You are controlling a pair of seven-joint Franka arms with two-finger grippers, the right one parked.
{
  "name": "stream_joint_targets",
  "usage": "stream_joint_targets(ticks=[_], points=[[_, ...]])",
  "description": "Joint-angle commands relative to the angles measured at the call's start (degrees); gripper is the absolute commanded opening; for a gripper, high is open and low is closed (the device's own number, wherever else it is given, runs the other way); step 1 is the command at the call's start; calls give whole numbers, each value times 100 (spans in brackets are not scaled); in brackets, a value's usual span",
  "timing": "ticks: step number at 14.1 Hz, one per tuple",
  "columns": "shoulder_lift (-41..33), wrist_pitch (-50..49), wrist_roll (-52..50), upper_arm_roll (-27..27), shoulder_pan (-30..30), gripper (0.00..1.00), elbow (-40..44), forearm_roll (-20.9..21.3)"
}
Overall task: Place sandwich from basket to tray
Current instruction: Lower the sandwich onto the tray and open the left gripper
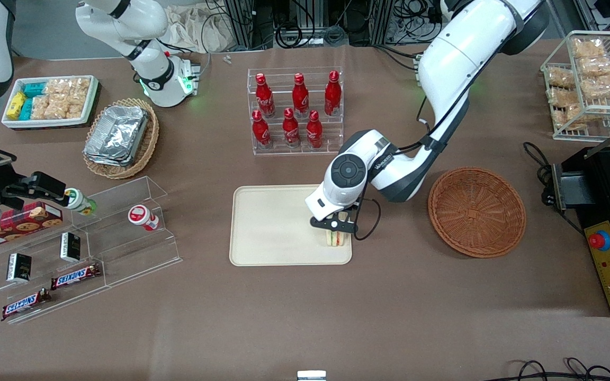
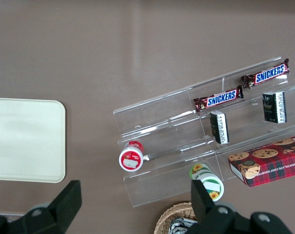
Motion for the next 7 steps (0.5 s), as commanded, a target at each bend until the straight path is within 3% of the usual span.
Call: stream_joint_targets(ticks=[1, 2, 3, 4, 7], points=[[138, -4, -49, 21, -57, 6, 192, 126], [130, -13, -84, 21, -100, 41, 192, 135], [121, -57, -111, 30, -127, 92, 201, 135], [95, -75, -224, 30, -118, 99, 184, 135], [-203, -494, -611, 30, -57, 99, 218, 65]])
